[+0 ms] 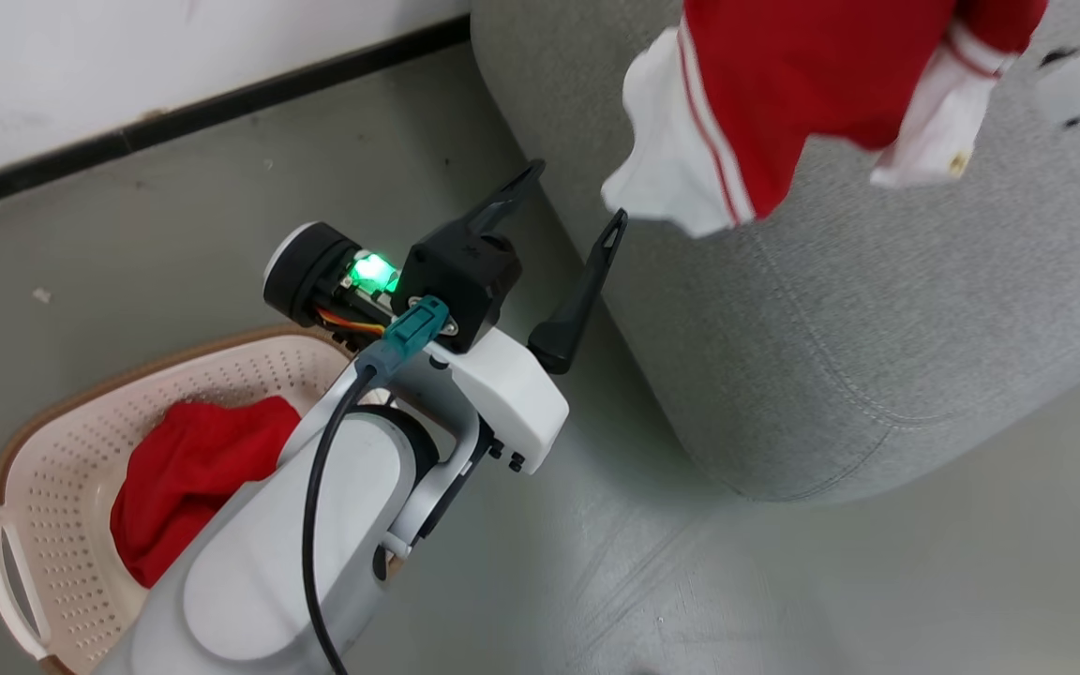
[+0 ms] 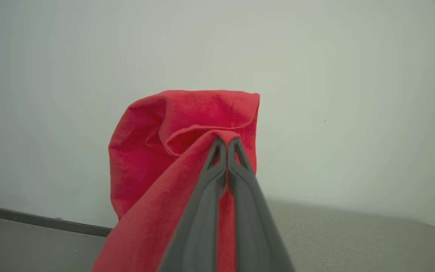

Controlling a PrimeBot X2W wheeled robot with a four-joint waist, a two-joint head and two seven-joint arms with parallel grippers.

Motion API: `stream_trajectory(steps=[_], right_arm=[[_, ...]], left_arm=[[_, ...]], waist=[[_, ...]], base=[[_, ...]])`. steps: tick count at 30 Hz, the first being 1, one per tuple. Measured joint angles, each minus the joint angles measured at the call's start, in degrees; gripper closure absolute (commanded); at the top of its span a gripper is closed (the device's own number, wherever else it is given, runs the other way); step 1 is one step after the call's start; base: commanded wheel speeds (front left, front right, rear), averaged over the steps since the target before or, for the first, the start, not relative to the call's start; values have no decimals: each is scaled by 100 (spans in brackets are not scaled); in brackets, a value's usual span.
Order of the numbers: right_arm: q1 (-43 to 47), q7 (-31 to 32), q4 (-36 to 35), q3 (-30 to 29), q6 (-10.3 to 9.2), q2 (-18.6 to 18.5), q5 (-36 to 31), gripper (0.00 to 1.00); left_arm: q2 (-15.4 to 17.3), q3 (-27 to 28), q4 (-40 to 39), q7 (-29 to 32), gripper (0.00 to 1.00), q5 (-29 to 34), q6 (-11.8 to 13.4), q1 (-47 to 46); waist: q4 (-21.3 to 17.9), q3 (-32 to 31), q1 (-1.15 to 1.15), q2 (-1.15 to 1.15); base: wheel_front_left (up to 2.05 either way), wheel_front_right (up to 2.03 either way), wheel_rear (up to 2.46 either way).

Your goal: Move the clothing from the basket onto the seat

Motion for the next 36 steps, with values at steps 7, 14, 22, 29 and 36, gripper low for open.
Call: stream_trajectory(steps=[7, 14, 22, 29, 36], right_arm=[[-748, 1, 565, -119, 0, -345, 36, 100], [-1548, 1, 1239, -207, 1, -776, -8, 100], [-2214, 1, 1634, -499, 1, -1084, -304, 100], [-2310, 0, 2205, -708, 1, -975, -328, 100], [-2306, 0, 2825, -1088, 1, -714, -192, 100]], left_arm=[[70, -66, -232, 138, 0, 208, 56, -181], [56, -168, -492, 261, 0, 347, 102, -322], [48, -220, -660, 366, 0, 422, 110, -518], [-18, -267, -747, 407, 0, 498, 111, -633], [-46, -279, -793, 405, 0, 546, 105, -813]], waist=[[180, 385, 0, 0], [399, 830, 0, 0], [616, 1269, 0, 0], [772, 1645, 0, 0], [905, 1984, 0, 0]], base=[[0, 0, 0], [0, 0, 0], [0, 0, 0], [0, 0, 0], [0, 0, 0]])
